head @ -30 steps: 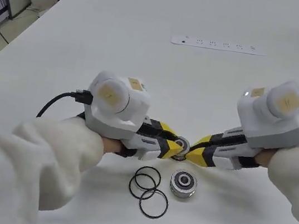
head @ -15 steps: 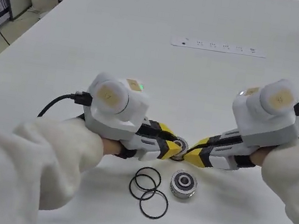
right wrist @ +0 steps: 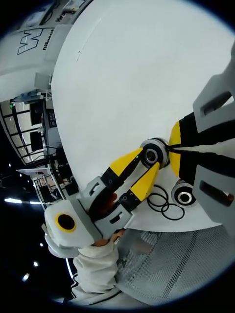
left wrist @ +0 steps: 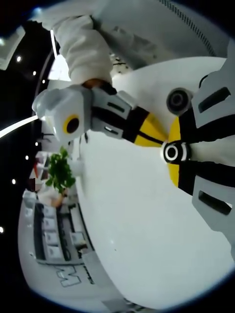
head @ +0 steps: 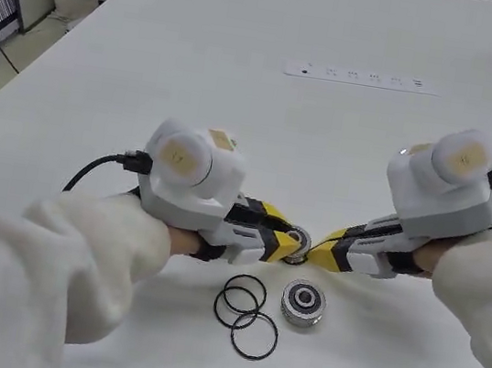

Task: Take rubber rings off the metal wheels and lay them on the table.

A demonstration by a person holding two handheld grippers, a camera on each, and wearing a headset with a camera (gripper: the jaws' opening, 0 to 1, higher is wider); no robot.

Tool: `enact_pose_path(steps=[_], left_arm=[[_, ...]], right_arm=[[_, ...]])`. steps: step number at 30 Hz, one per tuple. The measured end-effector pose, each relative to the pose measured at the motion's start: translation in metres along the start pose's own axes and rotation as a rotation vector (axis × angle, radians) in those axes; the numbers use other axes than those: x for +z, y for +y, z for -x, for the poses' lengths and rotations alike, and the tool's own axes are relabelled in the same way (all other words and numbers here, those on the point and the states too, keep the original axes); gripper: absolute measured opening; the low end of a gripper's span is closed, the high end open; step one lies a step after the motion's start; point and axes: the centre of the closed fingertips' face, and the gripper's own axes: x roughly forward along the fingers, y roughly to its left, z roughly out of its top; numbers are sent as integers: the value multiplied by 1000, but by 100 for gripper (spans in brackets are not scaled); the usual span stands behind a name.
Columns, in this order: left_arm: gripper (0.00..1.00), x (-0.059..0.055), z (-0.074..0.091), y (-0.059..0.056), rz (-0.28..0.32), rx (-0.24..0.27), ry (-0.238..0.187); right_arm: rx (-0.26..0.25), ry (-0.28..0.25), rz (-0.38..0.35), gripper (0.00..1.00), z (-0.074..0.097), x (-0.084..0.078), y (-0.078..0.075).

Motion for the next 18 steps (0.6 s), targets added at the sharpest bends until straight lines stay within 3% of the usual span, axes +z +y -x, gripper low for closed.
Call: enact_pose_path(steps=[5, 18], left_arm=[[14, 0, -1, -2, -40, -6, 0], [14, 0, -1, -3, -51, -16, -1]], right_arm=[[6, -7, -42, 0, 1, -1, -1], [14, -9, -90, 0, 4, -2, -3]])
